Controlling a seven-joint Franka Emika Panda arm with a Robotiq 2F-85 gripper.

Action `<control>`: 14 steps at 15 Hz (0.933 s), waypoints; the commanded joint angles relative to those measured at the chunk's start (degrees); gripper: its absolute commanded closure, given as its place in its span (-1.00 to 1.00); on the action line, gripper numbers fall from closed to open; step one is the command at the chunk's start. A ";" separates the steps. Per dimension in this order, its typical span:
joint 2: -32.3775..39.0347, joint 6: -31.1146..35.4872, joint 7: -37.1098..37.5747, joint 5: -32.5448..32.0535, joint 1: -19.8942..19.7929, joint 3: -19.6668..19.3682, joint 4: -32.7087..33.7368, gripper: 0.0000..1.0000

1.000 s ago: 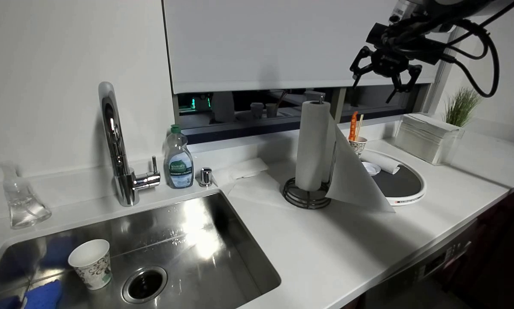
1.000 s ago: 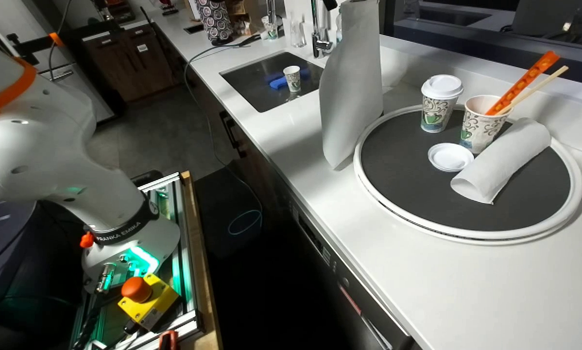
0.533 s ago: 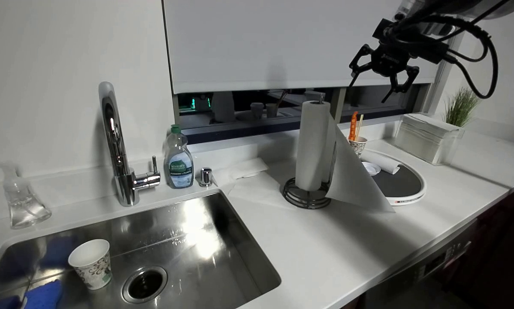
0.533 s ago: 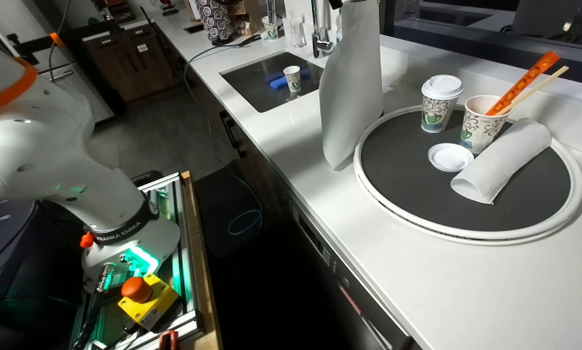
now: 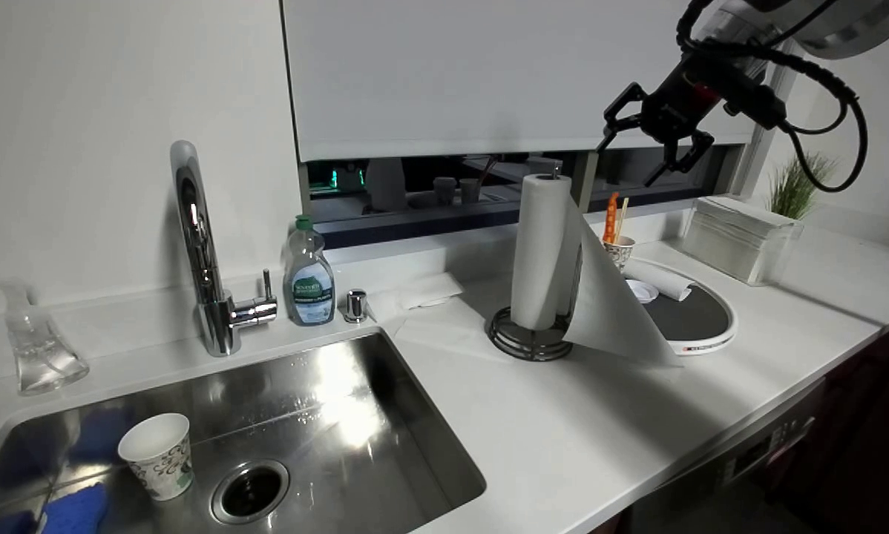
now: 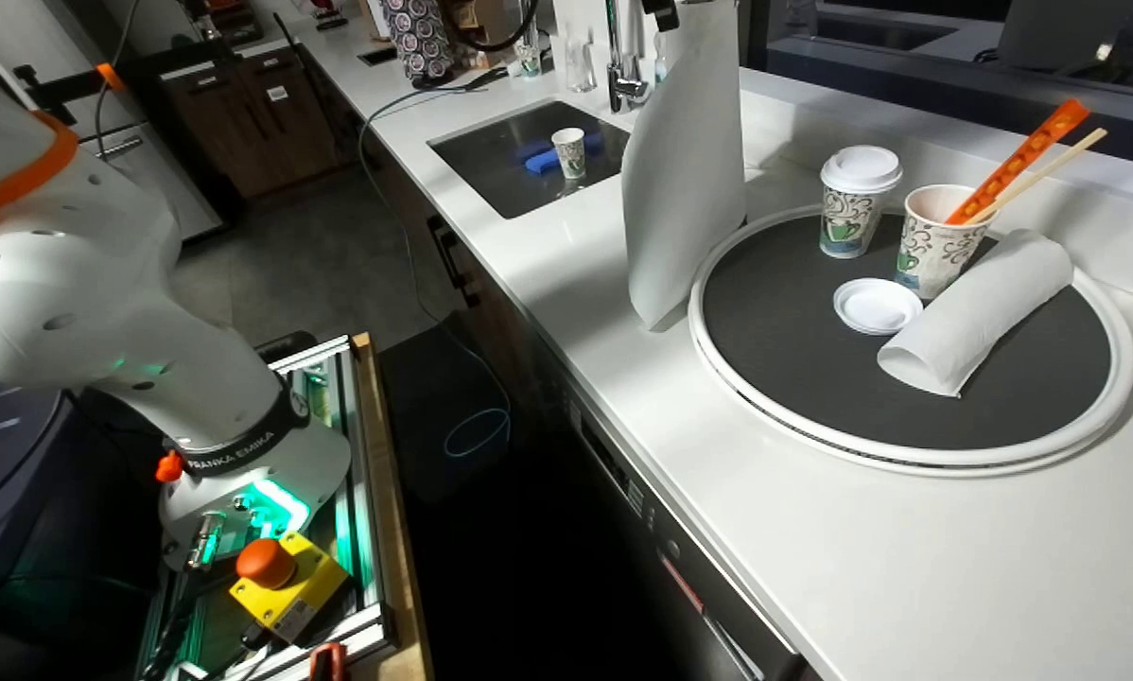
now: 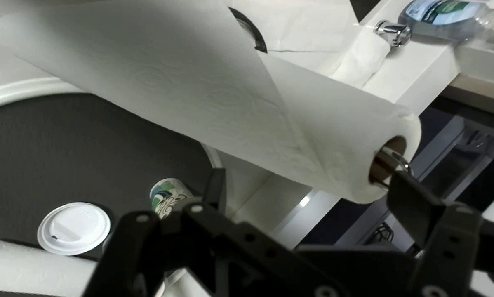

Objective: Remove the roll of paper towel from the paper towel holder and put it on the table

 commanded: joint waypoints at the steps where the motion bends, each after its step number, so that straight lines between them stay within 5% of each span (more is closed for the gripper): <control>1: 2.20 -3.02 4.00 -3.56 -1.31 0.21 0.84 -1.00; 14: 9.15 1.32 -0.52 1.51 -0.08 0.01 6.37 -1.00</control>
